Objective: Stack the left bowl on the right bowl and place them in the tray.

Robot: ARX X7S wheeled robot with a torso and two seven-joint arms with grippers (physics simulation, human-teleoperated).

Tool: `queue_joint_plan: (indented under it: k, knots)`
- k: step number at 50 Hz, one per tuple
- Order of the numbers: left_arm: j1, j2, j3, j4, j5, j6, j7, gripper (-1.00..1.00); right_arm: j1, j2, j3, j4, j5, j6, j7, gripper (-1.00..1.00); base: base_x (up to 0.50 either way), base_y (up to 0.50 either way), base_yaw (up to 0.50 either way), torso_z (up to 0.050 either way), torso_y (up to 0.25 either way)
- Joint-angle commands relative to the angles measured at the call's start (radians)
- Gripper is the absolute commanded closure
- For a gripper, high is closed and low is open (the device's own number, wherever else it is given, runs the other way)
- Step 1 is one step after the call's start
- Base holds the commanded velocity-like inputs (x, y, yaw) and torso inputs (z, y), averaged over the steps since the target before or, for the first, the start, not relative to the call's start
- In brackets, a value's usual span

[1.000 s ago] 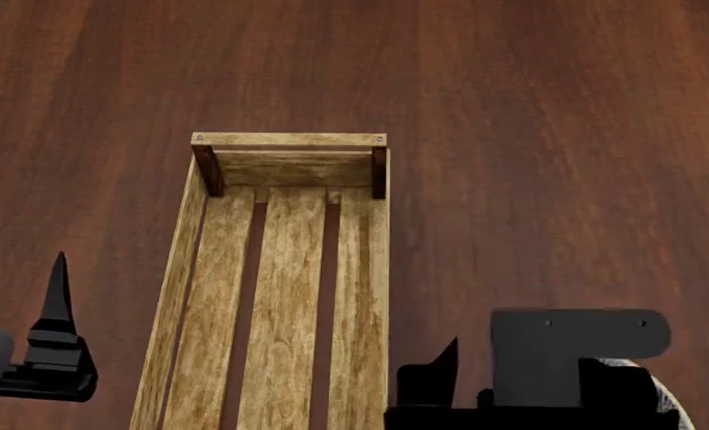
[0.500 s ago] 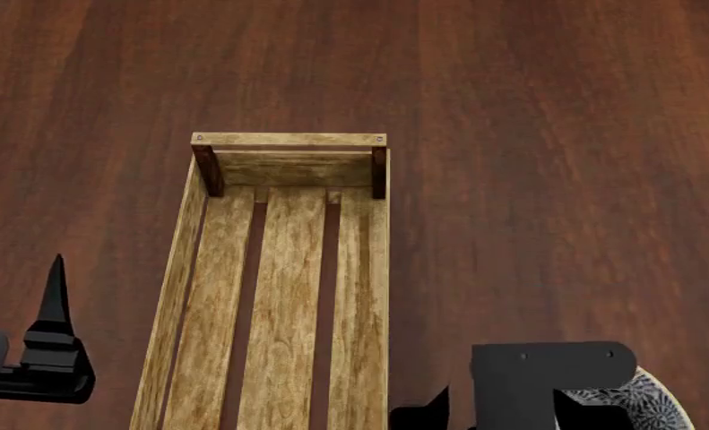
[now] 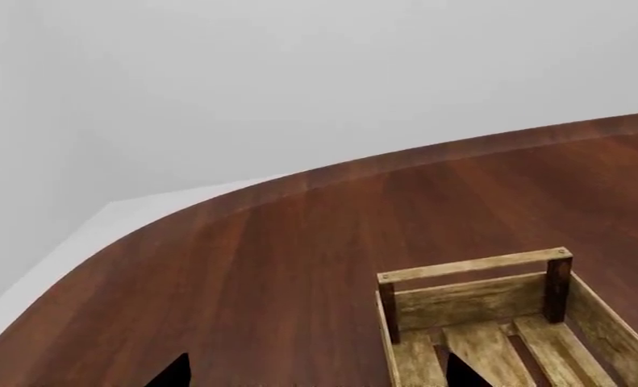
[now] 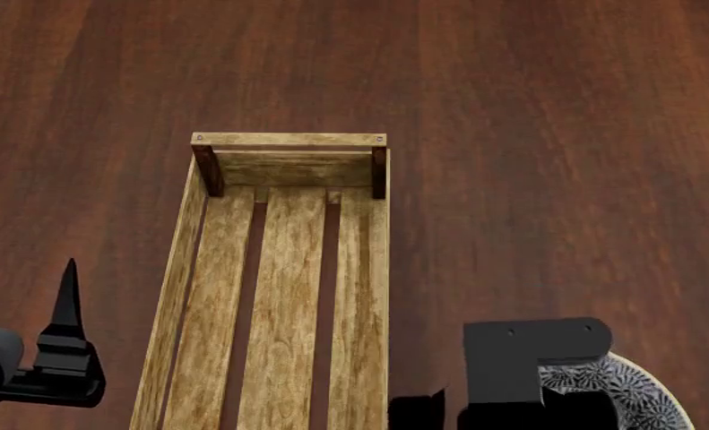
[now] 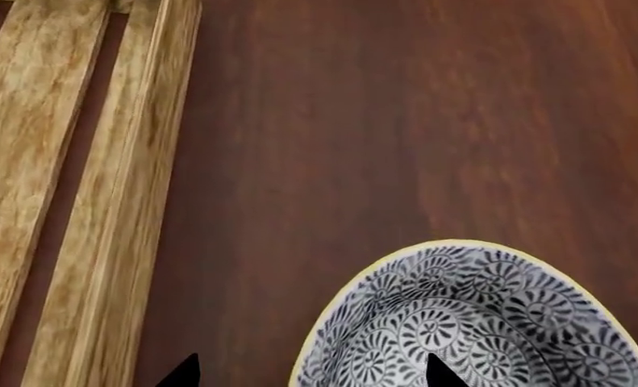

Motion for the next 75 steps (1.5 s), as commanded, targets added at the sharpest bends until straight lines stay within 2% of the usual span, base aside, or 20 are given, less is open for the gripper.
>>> queue_joint_plan:
  k: [1,14,56,57,75]
  knots:
    - [-0.001,-0.001,0.002,0.006,-0.004,-0.005,-0.006,-1.00,0.032,-0.005,-0.021,0.114,-0.011,-0.045,-0.017,-1.00,0.00,0.00,0.00,0.000,0.000]
    - [0.000,-0.004,0.003,0.010,-0.009,-0.005,-0.010,-1.00,0.014,-0.003,-0.057,0.200,-0.030,-0.113,-0.034,-1.00,0.00,0.00,0.00,0.000,0.000]
    - [-0.004,-0.012,0.012,0.003,-0.021,-0.002,-0.023,-1.00,0.004,0.009,-0.096,0.345,-0.050,-0.192,-0.050,-1.00,0.00,0.00,0.00,0.000,0.000]
    - [-0.004,-0.013,0.013,0.003,-0.021,-0.001,-0.023,-1.00,0.004,0.010,-0.097,0.345,-0.051,-0.193,-0.051,1.00,0.00,0.00,0.00,0.000,0.000]
    - [0.000,-0.017,0.010,0.013,-0.028,-0.001,-0.031,-1.00,0.000,0.025,-0.059,0.190,0.001,-0.104,-0.011,1.00,0.00,0.00,0.00,0.000,0.000]
